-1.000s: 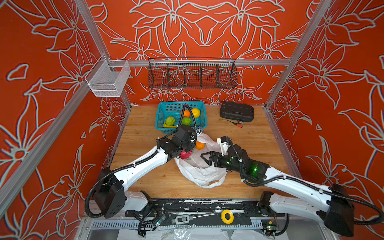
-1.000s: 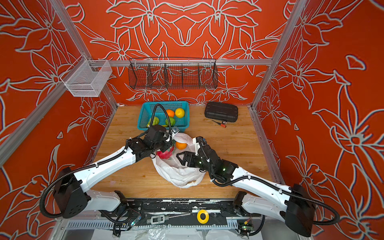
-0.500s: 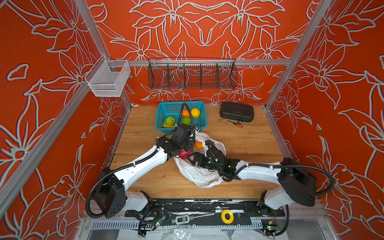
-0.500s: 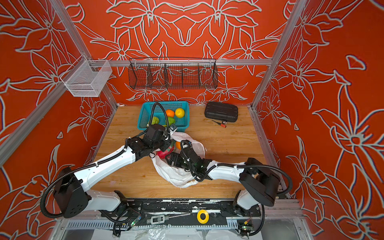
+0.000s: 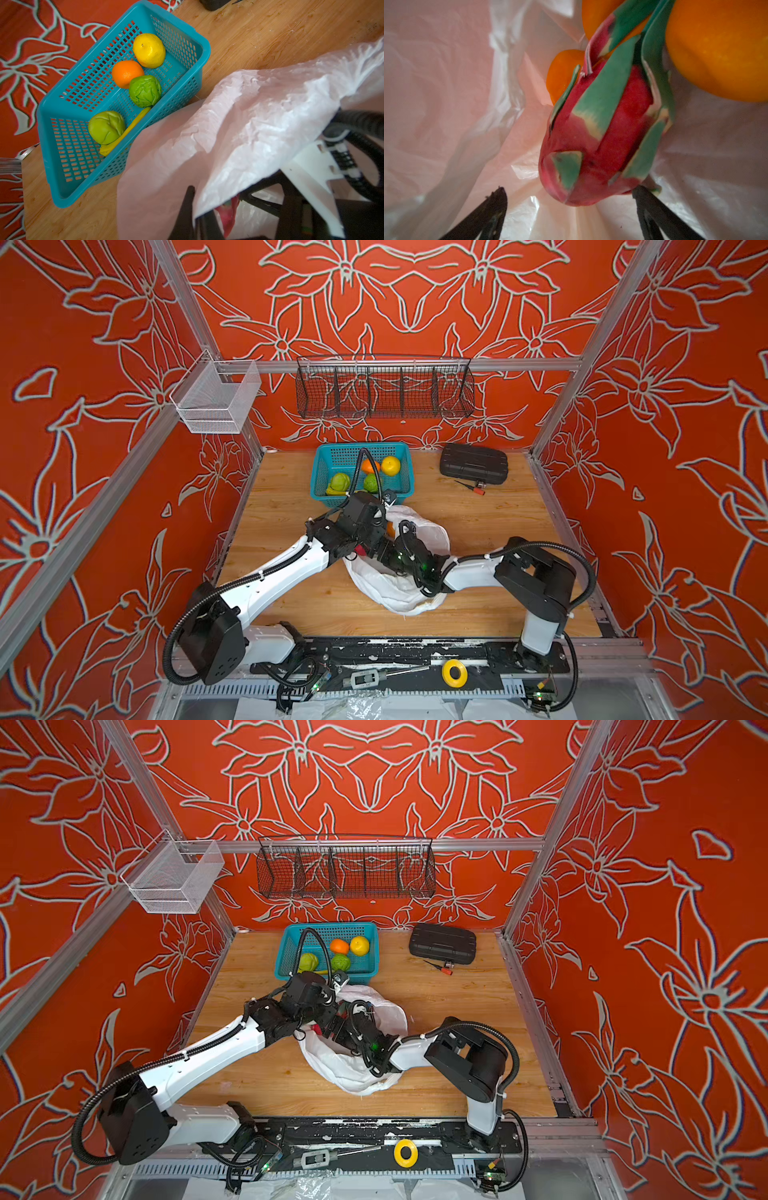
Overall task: Untie the knot of the plastic bag and take out the fruit
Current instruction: 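Hold the bag rim with left gripper while right reaches down to the dragon fruit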
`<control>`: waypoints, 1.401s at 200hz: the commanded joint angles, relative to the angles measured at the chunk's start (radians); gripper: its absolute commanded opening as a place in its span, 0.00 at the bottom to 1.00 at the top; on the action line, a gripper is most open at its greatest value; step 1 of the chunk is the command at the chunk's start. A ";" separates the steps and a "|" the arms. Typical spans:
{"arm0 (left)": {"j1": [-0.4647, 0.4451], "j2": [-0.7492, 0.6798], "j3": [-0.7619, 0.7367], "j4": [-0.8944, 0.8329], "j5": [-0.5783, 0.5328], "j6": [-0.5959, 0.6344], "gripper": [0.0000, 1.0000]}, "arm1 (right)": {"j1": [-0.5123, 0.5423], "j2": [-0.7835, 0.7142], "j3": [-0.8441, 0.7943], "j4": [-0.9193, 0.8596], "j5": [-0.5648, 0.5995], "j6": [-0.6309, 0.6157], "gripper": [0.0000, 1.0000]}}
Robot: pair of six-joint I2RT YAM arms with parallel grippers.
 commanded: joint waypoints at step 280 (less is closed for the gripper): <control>0.022 -0.029 0.003 -0.035 0.027 -0.098 0.09 | -0.026 0.030 0.059 -0.021 0.050 0.060 0.55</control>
